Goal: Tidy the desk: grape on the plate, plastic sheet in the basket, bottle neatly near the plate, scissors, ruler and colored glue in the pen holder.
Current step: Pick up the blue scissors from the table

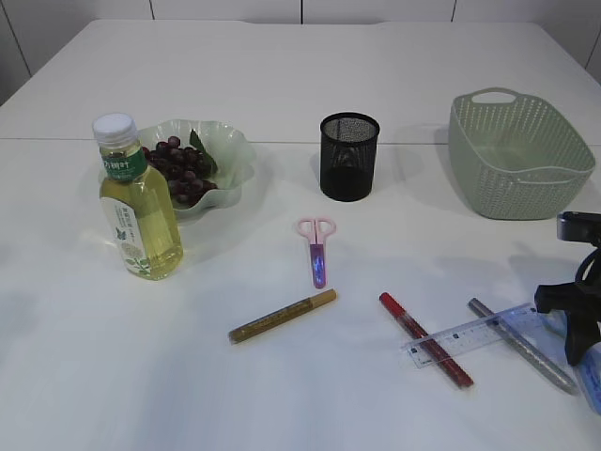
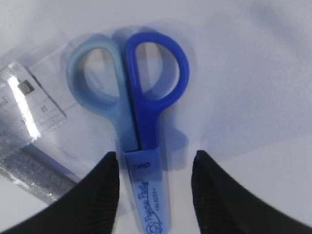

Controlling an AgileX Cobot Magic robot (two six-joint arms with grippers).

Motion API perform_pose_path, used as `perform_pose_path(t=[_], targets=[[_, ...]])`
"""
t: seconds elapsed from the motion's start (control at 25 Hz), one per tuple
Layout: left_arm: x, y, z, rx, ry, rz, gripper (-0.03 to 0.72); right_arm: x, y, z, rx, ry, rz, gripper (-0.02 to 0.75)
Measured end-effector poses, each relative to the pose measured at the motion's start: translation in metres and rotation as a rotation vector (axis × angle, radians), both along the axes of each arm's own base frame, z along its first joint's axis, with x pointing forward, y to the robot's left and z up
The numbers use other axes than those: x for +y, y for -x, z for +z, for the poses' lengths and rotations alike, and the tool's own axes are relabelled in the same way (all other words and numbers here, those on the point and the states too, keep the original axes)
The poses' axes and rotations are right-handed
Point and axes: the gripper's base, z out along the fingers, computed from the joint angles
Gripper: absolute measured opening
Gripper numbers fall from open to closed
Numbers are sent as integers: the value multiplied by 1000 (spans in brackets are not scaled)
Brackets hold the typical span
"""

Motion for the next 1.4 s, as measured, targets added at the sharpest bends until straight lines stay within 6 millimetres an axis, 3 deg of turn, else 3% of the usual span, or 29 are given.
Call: perform_pose_path(t=[1.4], targets=[[0, 0, 0, 4, -1, 0, 435, 0, -1, -7, 20, -1, 43, 385]])
